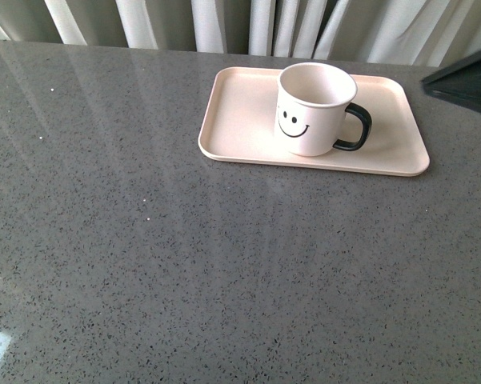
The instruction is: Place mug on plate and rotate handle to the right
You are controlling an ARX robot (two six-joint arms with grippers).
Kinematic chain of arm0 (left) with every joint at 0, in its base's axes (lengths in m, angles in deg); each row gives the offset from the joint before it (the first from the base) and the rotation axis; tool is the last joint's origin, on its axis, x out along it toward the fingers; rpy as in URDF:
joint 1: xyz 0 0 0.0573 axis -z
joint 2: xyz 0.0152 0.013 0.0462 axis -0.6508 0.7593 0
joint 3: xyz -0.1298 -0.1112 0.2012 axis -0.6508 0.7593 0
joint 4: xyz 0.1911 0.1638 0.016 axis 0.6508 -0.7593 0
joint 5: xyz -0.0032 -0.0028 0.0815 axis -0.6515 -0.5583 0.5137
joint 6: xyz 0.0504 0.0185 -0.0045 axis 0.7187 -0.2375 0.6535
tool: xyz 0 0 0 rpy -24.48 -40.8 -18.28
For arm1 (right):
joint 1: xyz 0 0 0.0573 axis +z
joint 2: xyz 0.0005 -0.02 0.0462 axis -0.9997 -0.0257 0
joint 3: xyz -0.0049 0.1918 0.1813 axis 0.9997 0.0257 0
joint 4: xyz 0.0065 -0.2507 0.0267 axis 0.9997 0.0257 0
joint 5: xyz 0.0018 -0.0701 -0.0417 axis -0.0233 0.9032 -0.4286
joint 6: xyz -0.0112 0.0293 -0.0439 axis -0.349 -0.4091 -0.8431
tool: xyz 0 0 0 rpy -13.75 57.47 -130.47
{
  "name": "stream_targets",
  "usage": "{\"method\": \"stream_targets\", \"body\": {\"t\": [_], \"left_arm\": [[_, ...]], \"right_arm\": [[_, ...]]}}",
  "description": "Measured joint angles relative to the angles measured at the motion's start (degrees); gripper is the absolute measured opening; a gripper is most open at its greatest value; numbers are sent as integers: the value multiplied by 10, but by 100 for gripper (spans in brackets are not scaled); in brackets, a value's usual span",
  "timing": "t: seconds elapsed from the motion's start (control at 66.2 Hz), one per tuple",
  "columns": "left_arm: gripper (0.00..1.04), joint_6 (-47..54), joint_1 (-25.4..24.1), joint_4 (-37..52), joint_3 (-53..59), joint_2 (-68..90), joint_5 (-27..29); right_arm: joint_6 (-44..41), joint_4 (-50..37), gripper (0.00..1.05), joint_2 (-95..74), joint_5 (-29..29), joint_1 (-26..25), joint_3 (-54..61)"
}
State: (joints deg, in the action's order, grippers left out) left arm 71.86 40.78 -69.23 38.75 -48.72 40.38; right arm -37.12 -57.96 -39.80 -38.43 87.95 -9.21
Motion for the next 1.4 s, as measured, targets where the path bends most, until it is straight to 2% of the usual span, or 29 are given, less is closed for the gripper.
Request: {"method": "stream_targets", "body": {"t": [0.196, 0.468, 0.725, 1.057, 1.208, 1.405], "left_arm": [[96, 0, 0, 0, 0, 0, 0], [95, 0, 0, 0, 0, 0, 0], [95, 0, 0, 0, 0, 0, 0], [95, 0, 0, 0, 0, 0, 0], [95, 0, 0, 0, 0, 0, 0], [96, 0, 0, 0, 0, 0, 0]], "right_arm": [[78, -5, 96, -170, 52, 29, -141], [178, 57, 96, -304, 74, 43, -314], [230, 81, 96, -350, 73, 42, -347], [249, 101, 95, -399, 76, 42, -387], [252, 107, 84, -410, 76, 42, -399], [256, 113, 55, -414, 77, 42, -403]]}}
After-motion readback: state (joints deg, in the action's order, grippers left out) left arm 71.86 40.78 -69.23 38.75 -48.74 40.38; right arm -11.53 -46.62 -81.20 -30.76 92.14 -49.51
